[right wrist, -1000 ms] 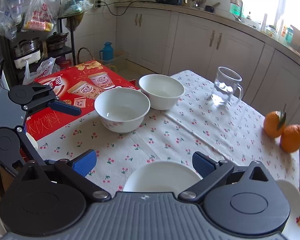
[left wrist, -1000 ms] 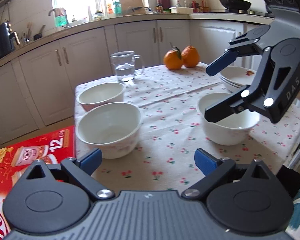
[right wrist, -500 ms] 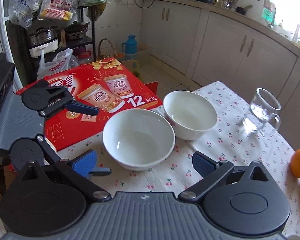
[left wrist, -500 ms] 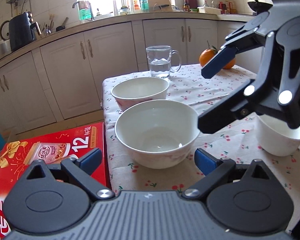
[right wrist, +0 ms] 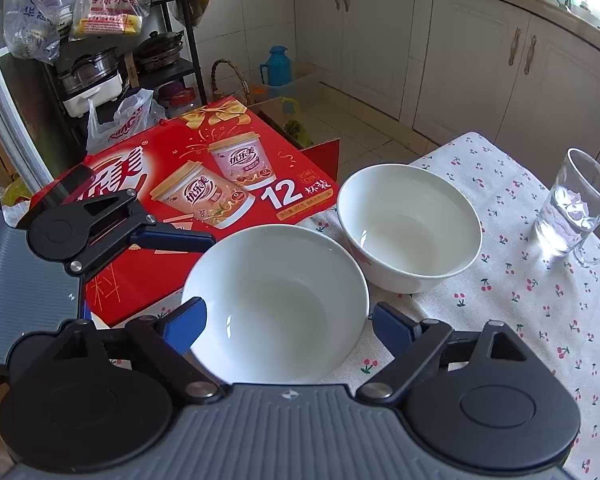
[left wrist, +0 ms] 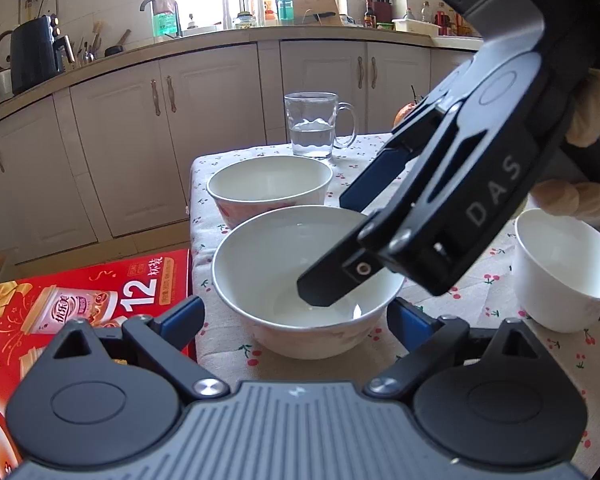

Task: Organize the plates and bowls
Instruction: 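Carry the held bowl over another white bowl and lower it inside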

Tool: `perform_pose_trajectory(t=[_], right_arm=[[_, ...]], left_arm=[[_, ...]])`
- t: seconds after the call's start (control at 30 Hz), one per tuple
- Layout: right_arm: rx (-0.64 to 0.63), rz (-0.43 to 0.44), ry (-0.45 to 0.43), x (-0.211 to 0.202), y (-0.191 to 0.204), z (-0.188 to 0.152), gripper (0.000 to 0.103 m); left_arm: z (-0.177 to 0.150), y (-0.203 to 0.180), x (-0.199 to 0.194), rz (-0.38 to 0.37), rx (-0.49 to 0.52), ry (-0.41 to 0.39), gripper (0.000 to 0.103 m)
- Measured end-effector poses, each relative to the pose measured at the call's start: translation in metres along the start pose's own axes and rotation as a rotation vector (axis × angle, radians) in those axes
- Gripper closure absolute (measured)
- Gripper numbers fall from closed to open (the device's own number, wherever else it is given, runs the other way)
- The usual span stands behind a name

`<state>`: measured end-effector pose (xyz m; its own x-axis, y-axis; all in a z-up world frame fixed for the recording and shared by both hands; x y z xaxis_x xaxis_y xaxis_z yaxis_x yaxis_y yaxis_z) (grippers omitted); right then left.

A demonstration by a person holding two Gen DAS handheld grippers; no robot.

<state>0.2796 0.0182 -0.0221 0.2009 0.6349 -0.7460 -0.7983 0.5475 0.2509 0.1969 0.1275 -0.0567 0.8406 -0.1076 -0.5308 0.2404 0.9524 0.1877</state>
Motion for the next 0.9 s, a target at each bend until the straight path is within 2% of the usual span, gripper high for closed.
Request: perform_pose_trajectory(t=[0.27,0.57,0.9], right_arm=[[0.029,0.005,0.017,0.007,-0.01,0.0,0.023],[0.079,0.029,0.015,0.006,-0.018,-0.002,0.031],[0.106,0.033,-0.004,-0.007,-0.017,-0.005,0.033]], left_arm=[[0.002,0.0,0.0,-0.024,0.007,-0.009,0.011],[0.004,-0.001,0.002,-0.039,-0.001,0.002,0.013],[0.011,-0.006,-0.011,-0.045,0.016,-0.009,0.013]])
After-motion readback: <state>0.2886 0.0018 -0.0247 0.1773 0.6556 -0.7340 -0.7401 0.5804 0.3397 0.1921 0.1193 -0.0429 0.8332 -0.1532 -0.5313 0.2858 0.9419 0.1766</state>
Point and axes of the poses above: each gripper's, at about its wrist camera, not at the fingertips, and x roughly the way its jaws point, y to its left, z to its top, the point moved 1 cm from there along x, roughly the way its jaws point, and after that the axes turned 12 degrees about z, right-handed, at the moved point
